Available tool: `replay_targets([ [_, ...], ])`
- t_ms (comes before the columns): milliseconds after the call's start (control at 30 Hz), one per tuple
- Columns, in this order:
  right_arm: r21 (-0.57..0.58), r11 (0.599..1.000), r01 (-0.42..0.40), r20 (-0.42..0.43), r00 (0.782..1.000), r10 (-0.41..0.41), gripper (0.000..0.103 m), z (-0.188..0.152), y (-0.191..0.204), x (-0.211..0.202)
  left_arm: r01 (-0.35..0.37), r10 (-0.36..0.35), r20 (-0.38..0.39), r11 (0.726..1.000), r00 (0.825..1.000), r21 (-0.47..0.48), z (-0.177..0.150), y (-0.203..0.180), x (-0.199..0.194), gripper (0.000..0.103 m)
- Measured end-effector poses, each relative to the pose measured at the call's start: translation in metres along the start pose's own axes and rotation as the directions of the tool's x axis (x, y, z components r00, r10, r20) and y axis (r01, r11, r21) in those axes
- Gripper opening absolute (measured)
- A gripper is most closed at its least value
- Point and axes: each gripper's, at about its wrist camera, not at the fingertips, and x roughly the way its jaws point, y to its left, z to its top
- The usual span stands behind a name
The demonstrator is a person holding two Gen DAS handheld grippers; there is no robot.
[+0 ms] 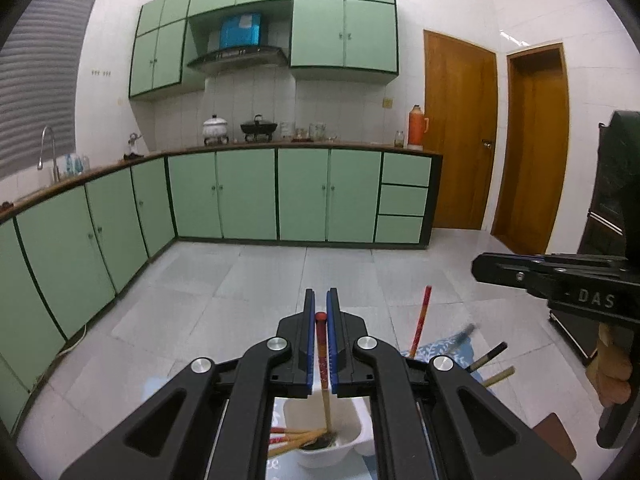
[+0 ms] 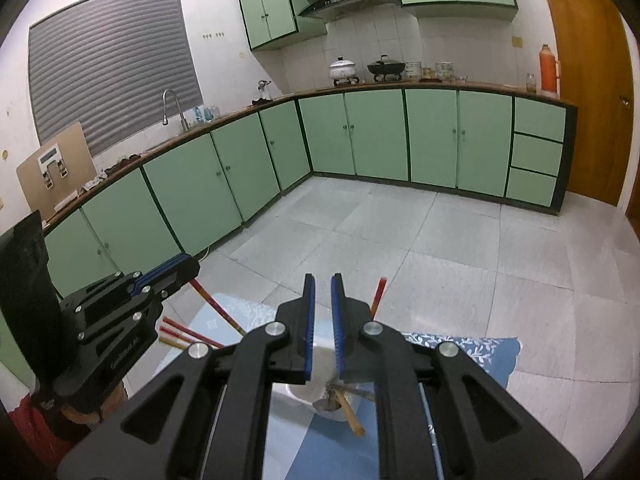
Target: Organize utensils
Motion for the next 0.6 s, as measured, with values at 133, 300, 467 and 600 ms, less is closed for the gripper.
replay_targets([
  [133, 0.012, 1.000, 0.005, 0.034, 0.999, -0.005, 0.024, -0.004, 0.003, -0.015, -0.010, 0.010, 0.006, 1.000, 1.000, -0.009, -0.002, 0.003, -0.011, 0.024],
  [300, 0.043, 0.998, 0.037, 0.109, 0.993, -0.042, 0.053, -0.017, 0.001, -0.057, -0.028, 0.029, 0.037, 0.999, 0.999, -0.029, -0.002, 0.004, -0.045, 0.044],
  [467, 0.060, 0.993, 0.106, 0.153, 0.982, -0.114, 0.080, -0.048, 0.005, -0.093, -0.050, 0.052, 0.038, 0.997, 0.998, -0.063, -0.016, 0.005, -0.080, 0.063],
  [600, 0.083, 0.990, 0.110, 0.153, 0.981, -0.122, 0.092, -0.074, 0.008, -0.112, -0.041, 0.042, 0.000, 0.992, 0.999, -0.118, -0.035, 0.006, -0.104, 0.069],
])
